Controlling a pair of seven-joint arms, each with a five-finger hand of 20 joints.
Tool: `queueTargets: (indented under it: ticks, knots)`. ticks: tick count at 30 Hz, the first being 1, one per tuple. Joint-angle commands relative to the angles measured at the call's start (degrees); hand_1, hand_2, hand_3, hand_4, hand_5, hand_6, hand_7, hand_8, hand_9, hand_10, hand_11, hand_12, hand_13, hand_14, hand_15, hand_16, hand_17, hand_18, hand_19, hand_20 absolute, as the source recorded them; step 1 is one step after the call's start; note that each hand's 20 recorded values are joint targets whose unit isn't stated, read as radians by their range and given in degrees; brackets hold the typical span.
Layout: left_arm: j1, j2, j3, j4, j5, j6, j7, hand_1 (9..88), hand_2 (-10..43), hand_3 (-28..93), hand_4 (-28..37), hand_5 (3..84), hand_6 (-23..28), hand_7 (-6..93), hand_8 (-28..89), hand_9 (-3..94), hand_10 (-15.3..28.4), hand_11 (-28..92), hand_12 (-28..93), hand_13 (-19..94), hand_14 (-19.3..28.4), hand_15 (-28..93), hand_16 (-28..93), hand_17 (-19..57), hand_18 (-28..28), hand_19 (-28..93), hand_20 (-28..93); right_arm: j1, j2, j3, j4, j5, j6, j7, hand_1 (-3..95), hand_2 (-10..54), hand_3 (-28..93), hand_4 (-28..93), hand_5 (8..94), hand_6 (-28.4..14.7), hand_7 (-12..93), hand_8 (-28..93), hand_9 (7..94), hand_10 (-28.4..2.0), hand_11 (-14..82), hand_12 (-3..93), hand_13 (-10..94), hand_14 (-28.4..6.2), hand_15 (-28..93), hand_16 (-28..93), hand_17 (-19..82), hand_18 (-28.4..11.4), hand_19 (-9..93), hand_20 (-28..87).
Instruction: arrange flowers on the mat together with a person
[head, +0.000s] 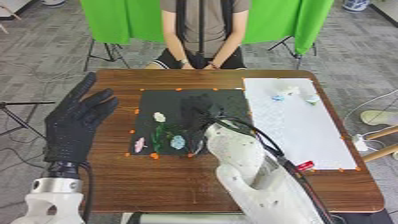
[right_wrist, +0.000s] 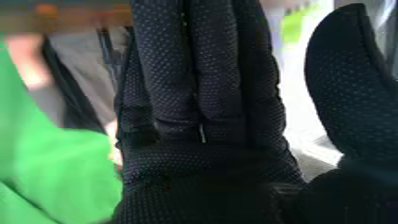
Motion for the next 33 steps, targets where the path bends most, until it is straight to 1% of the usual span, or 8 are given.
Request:
queueTargets:
  ticks: [1, 6, 8, 12, 17, 20, 25, 33]
  knots:
    - [2.32, -3.31, -0.93, -0.52, 1.72, -0.41, -2.42, 23.2, 10.6, 76, -28.3, 32.7, 7.7, 11.4, -10, 36.2, 22.7, 29, 10, 27, 28.2, 55, -12, -4.1, 27.1, 76, -16, -6.01, -0.75, 11.77, -7.98, 23.8, 0.43, 8.48, 33.9, -9.5, 78, -28, 71.7, 1.0, 13, -13, 79.5, -12.9, 23.6, 15.2, 68, -10.9, 55, 11, 17, -17.5, 73, 11]
    - [3.56, -3.46, -1.31, -0.36, 2.13, -0.48, -2.5, 23.2, 10.7, 76, -28.3, 32.7, 7.7, 11.4, -10, 36.2, 22.6, 29, 10, 27, 28.3, 55, -12, -4.3, 27.0, 75, -17, -14.14, -2.56, 26.67, -12.31, 53.99, -1.19, 10.67, 32.1, -7.8, 79, -28, 64.6, -0.2, 13, -13, 71.2, -14.8, 20.8, 13.7, 60, -13.8, 53, 8, 12, -17.6, 69, 10]
    - [4.08, -3.91, -1.53, -0.19, 2.42, -0.58, -2.79, 23.2, 10.7, 76, -28.3, 32.7, 7.7, 11.2, -10, 36.1, 22.5, 29, 10, 27, 28.3, 54, -12, -4.4, 26.7, 74, -17, -17.43, -3.13, 31.16, -12.85, 64.79, 0.48, 9.9, 31.1, -6.1, 80, -28, 61.2, -0.4, 13, -13, 67.2, -15.5, 19.3, 13.0, 57, -15.0, 51, 8, 10, -18.1, 67, 10]
    - [4.59, -4.62, -1.85, 0.63, 2.37, -1.18, -2.44, 22.5, 10.7, 76, -28.3, 32.7, 7.6, 10.9, -10, 35.7, 22.2, 27, 10, 27, 28.1, 53, -12, -5.3, 25.9, 70, -17, -22.96, -4.63, 37.28, -13.59, 74.0, 1.69, 6.14, 27.3, -2.1, 80, -28, 55.7, -0.7, 13, -13, 60.2, -16.7, 16.9, 12.0, 51, -17.8, 48, 7, 8, -18.9, 63, 11]
    - [5.08, -4.91, -1.65, 1.3, 2.05, -1.21, -1.92, 21.6, 10.7, 75, -28.3, 33.9, 7.6, 10.0, -9, 35.7, 21.9, 25, 10, 27, 27.8, 50, -10, -5.9, 25.3, 66, -12, -28.17, -7.98, 42.84, -13.93, 86.65, 3.01, 4.34, 24.6, 0.3, 81, -28, 52.2, -0.3, 13, -13, 55.9, -16.9, 14.3, 11.4, 47, -18.9, 44, 7, 7, -19.0, 60, 12]
    - [5.02, -5.22, -1.23, 1.73, 2.44, -1.29, -2.16, 20.9, 10.5, 75, -28.3, 34.9, 7.8, 9.8, -9, 35.7, 21.8, 25, 10, 27, 27.4, 50, -11, -6.1, 25.2, 66, -11, -30.15, -8.48, 43.54, -13.87, 90.21, 5.26, 2.59, 23.1, 1.6, 81, -28, 50.2, 0.0, 13, -13, 54.3, -17.0, 13.4, 11.4, 46, -19.8, 42, 7, 6, -19.1, 57, 13]
    - [5.29, -6.22, -0.77, 2.28, 2.41, -2.62, -2.64, 20.1, 10.5, 76, -28.3, 35.5, 7.9, 9.3, -9, 35.8, 21.5, 24, 10, 26, 27.1, 48, -11, -6.4, 24.9, 64, -10, -32.39, -9.47, 44.44, -14.35, 90.85, 4.11, 1.87, 21.1, 3.3, 81, -28, 48.4, 0.5, 12, -13, 52.3, -16.9, 12.2, 11.3, 44, -20.5, 40, 7, 5, -19.1, 55, 14]
    - [4.78, -6.09, -1.25, 2.39, 1.93, -1.84, -1.62, 19.8, 10.5, 75, -28.3, 35.3, 7.6, 8.9, -9, 35.7, 21.2, 23, 10, 26, 26.7, 47, -10, -6.5, 24.9, 63, -8, -32.56, -11.75, 45.38, -14.31, 90.71, 3.75, -0.25, 19.8, 4.9, 81, -28, 47.1, 0.8, 12, -13, 51.6, -16.9, 11.3, 11.5, 43, -20.7, 39, 9, 5, -19.2, 53, 16]
